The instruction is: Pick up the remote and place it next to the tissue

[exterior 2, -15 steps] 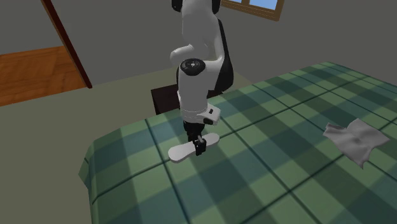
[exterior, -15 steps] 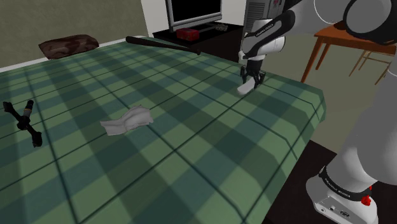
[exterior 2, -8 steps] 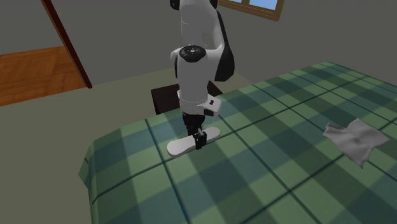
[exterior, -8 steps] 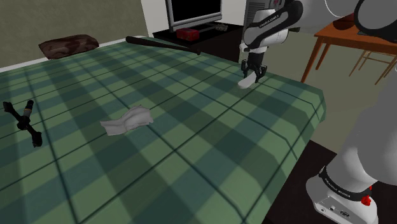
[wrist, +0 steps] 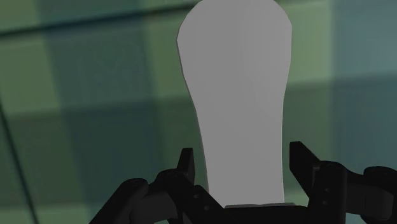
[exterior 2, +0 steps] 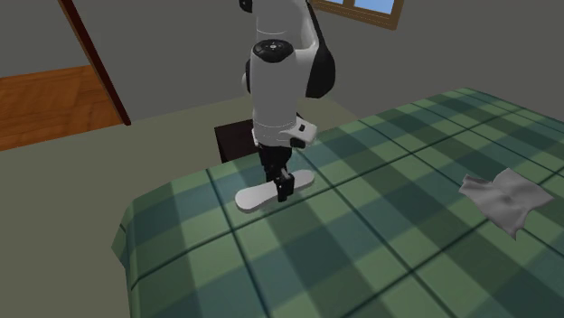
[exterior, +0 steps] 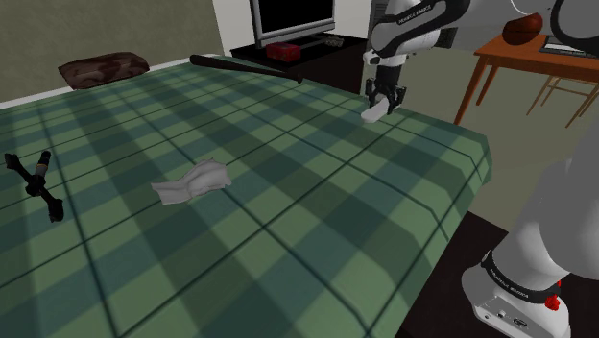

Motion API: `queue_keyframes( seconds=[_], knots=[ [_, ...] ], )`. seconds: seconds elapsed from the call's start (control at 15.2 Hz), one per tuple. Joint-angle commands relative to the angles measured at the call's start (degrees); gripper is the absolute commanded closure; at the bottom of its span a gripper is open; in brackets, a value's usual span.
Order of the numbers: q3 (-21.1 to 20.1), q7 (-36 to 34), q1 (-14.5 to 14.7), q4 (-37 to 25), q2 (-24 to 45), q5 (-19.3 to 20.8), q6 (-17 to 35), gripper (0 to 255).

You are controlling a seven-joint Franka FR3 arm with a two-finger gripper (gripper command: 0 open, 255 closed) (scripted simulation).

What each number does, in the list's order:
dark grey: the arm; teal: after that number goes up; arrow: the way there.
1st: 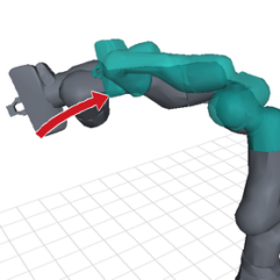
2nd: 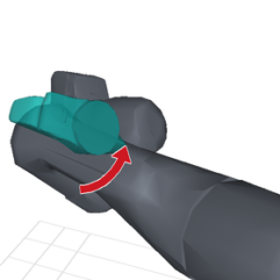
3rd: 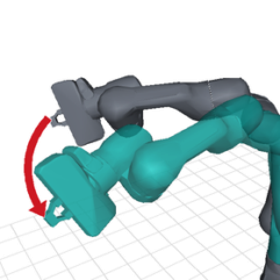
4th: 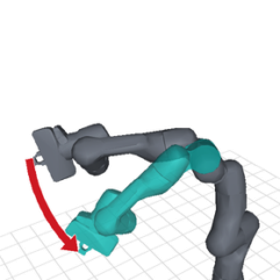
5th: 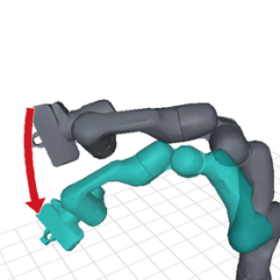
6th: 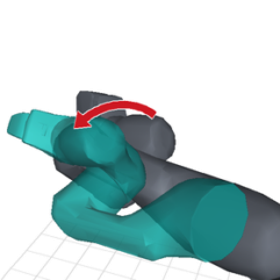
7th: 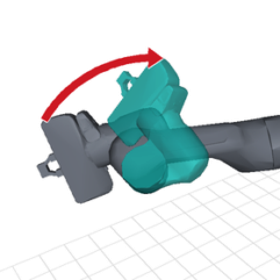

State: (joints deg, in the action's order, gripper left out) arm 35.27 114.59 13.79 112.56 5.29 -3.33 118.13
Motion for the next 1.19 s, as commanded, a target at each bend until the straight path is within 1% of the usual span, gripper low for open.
queue_keyframes(
  seconds=[0.0,0.33,0.59,1.12],
  knots=[
    [0.0,-0.2,0.1,-0.6,-0.4,0.3,-0.9,255],
    [-3.0,-7.7,4.0,0.9,-1.9,1.6,-0.6,255],
    [-5.5,-13.2,6.9,0.9,-2.1,2.0,-0.7,255],
    [-10.3,-23.2,12.2,-2.3,0.5,1.3,-1.5,255]
  ],
)
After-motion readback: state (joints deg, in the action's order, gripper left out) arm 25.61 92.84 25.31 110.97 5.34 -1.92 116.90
